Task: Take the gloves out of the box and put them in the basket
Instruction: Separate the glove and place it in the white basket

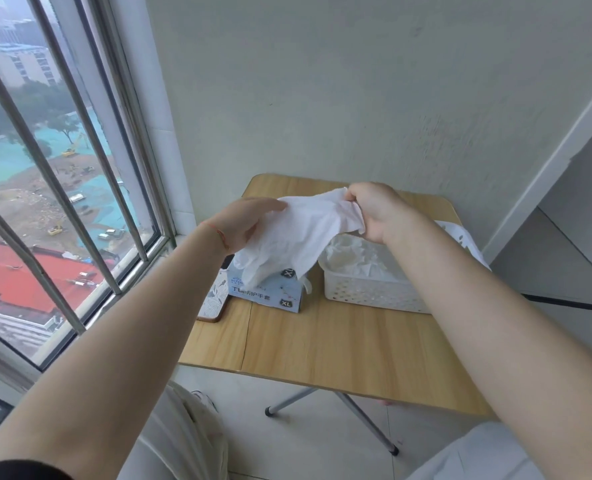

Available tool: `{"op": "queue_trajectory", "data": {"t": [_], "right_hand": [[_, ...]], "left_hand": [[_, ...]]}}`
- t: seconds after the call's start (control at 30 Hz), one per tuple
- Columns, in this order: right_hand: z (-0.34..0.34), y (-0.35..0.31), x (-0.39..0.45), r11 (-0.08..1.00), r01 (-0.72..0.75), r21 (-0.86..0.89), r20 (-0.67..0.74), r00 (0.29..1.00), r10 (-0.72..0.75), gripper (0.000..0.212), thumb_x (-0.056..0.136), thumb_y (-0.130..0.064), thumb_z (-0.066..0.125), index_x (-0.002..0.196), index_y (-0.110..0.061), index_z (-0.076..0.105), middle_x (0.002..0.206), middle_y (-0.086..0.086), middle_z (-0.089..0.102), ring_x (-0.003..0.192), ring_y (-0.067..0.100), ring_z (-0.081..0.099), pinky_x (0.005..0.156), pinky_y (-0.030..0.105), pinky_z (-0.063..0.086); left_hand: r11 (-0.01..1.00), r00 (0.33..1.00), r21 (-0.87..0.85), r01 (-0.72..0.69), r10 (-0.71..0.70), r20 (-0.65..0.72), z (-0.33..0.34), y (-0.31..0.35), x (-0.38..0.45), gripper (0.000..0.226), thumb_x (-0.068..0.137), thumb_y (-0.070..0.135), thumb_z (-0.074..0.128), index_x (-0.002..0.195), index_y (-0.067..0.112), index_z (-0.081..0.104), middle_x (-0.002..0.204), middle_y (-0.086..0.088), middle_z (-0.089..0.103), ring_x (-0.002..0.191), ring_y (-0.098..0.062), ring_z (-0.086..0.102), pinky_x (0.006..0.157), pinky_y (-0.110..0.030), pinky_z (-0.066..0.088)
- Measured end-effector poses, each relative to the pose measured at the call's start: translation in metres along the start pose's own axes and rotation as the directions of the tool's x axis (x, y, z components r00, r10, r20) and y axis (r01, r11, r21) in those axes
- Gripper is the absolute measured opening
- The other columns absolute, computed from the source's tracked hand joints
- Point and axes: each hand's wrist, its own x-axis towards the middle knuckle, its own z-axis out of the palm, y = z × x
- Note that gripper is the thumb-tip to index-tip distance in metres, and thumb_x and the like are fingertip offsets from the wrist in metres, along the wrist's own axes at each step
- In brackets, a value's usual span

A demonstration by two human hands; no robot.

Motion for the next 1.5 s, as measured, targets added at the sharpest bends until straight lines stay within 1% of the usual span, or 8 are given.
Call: {"op": "queue_trajectory", "data": {"t": [0.2,0.47,0.63,0.87,1.03,1.27,1.4,1.5], "right_hand": [[-0.043,0.021,0.015,0.987,-0.048,-0.155,-0.236,0.972,0.011,0.015,0.079,-0.001,0.04,0.068,-0.01,0.046,0.062,0.006,0.045,0.056,0.023,0.049,0.056,0.026,0.04],[-0.106,0.045,0.033,0.913,-0.051,-0.405,-0.298,0.951,-0.079,0.015,0.098,-0.011,0.041,0.085,-0.009,0.049,0.081,0.009,0.05,0.065,0.022,0.049,0.043,0.02,0.036],[-0.14,0.056,0.033,0.59,-0.016,-0.807,-0.229,0.93,-0.288,0.024,0.101,-0.015,0.04,0.115,-0.003,0.056,0.11,0.014,0.06,0.09,0.029,0.054,0.067,0.028,0.035],[-0.148,0.069,0.034,0.233,-0.053,-0.971,-0.15,0.896,-0.419,0.022,0.096,-0.004,0.045,0.115,-0.005,0.056,0.104,0.01,0.065,0.094,0.029,0.058,0.067,0.028,0.034],[-0.153,0.075,0.032,0.069,-0.075,-0.995,-0.094,0.939,-0.332,0.036,0.088,0.005,0.046,0.123,-0.006,0.051,0.109,0.008,0.064,0.098,0.027,0.062,0.064,0.03,0.036],[-0.153,0.072,0.026,-0.103,-0.115,-0.988,-0.076,0.943,-0.325,0.036,0.083,0.001,0.058,0.118,-0.008,0.052,0.097,0.001,0.063,0.085,0.02,0.062,0.051,0.024,0.029],[-0.152,0.065,0.021,-0.06,-0.128,-0.99,-0.089,0.893,-0.441,0.041,0.081,0.003,0.059,0.12,-0.005,0.049,0.111,0.01,0.055,0.081,0.023,0.061,0.054,0.028,0.033],[-0.146,0.06,0.018,0.032,0.03,-0.999,0.012,0.881,-0.473,0.029,0.088,0.001,0.053,0.116,-0.004,0.05,0.11,0.012,0.055,0.077,0.027,0.055,0.055,0.031,0.034]], "left_hand": [[0.825,0.984,0.555,-0.108,0.166,-0.056,0.05,0.003,0.036,0.021,0.079,0.039,0.061,0.079,0.018,0.066,0.078,0.002,0.061,0.074,-0.018,0.054,0.071,-0.03,0.047],[0.485,0.955,0.858,-0.168,0.296,0.019,0.119,0.009,0.069,0.015,0.087,0.036,0.057,0.077,0.026,0.06,0.082,0.006,0.06,0.08,-0.019,0.056,0.059,-0.024,0.039],[0.295,0.949,0.938,-0.185,0.3,0.093,0.155,0.007,0.078,0.025,0.087,0.04,0.057,0.086,0.017,0.064,0.088,-0.003,0.065,0.084,-0.027,0.062,0.062,-0.028,0.041],[0.051,0.894,0.963,-0.264,0.387,0.225,0.171,-0.003,0.08,0.028,0.089,0.046,0.063,0.103,0.021,0.062,0.102,0.0,0.063,0.096,-0.025,0.059,0.07,-0.031,0.043],[0.127,0.803,0.896,-0.425,0.51,0.308,0.171,0.0,0.064,0.009,0.088,0.028,0.063,0.094,0.022,0.065,0.099,-0.001,0.057,0.09,-0.023,0.057,0.078,-0.036,0.049],[0.033,0.951,0.953,-0.301,0.09,0.297,0.169,0.002,0.043,0.016,0.088,0.042,0.065,0.096,0.029,0.063,0.084,0.013,0.055,0.078,-0.011,0.056,0.073,-0.027,0.046],[0.208,0.955,0.933,-0.295,0.078,0.285,0.17,0.007,0.041,0.018,0.088,0.038,0.067,0.099,0.025,0.064,0.087,0.011,0.056,0.069,-0.006,0.052,0.059,-0.019,0.04],[0.281,0.956,0.914,-0.291,0.121,0.267,0.173,0.018,0.04,0.039,0.081,0.055,0.07,0.108,0.029,0.057,0.099,0.009,0.053,0.084,-0.014,0.055,0.07,-0.025,0.043]]}}
